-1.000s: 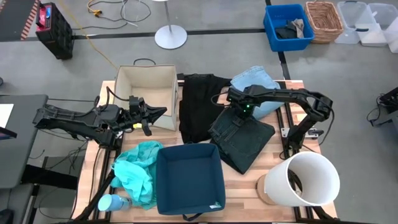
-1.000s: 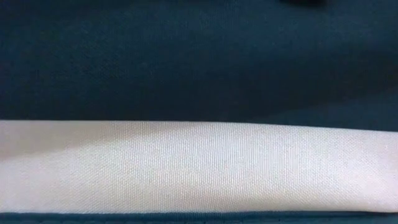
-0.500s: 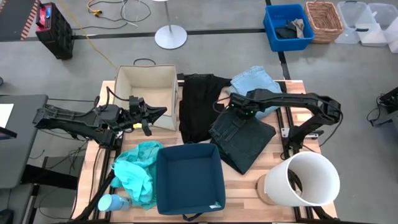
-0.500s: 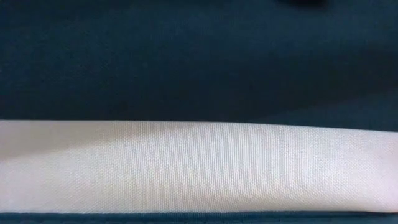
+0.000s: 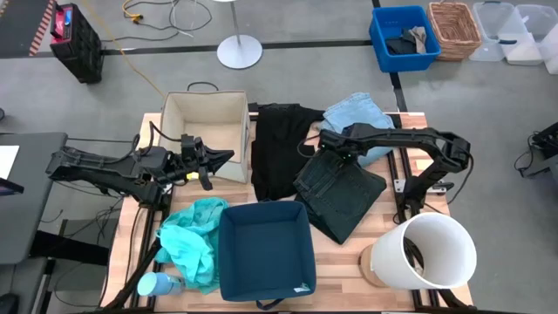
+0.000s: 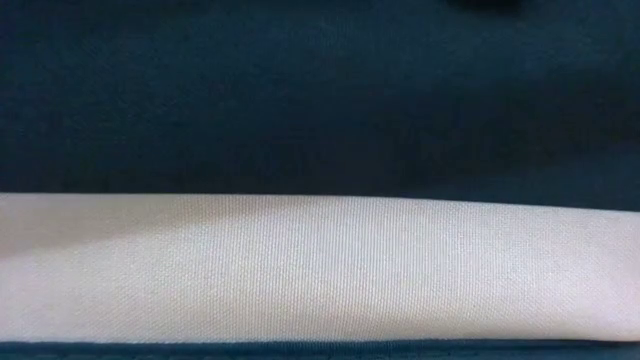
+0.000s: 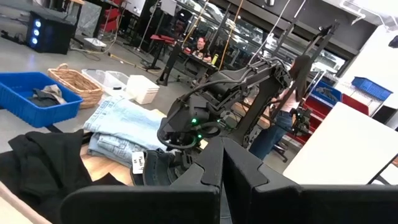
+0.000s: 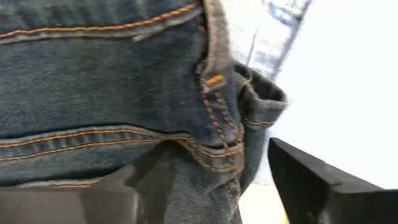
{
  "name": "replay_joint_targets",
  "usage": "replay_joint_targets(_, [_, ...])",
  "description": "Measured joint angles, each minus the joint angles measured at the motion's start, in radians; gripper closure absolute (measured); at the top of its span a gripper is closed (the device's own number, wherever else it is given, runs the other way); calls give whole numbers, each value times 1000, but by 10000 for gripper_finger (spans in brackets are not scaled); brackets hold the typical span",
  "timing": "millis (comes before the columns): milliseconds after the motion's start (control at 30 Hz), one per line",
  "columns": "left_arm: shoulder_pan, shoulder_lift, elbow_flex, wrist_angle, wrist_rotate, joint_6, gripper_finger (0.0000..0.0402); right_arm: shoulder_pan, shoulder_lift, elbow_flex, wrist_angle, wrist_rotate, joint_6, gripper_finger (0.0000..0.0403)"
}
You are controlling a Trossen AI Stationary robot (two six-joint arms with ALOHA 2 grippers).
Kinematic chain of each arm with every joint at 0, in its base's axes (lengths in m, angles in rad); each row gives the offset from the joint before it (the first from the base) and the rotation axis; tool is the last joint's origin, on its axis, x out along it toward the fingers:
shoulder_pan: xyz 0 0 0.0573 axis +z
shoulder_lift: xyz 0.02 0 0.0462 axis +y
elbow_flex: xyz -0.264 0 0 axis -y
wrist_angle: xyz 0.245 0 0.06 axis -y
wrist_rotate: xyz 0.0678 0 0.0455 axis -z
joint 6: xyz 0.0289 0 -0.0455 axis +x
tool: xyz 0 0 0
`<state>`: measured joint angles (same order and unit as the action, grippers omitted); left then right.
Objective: Sort clothes
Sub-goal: Put the black denim jeans into the blue laundry bin
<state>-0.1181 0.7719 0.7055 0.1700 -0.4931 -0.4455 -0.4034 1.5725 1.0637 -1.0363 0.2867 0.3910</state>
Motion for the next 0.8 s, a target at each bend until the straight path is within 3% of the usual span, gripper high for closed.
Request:
replay_joint_targets(100, [0,0,0,-1,0,-4,401,-16,0,-8,15,5,-11,119])
replay_joint_targets(533, [0,0,0,-2,0,-15,401,-75,53,-85,142,-70,-111,119])
replay_joint_targets(667, [0,0,0,-3,0,-15,401,-66,67,-85,161,-127,-127,140])
replay_joint_targets(800, [0,0,0,-3,0,-14,401,-41,77,-85,167,-163,-131,194])
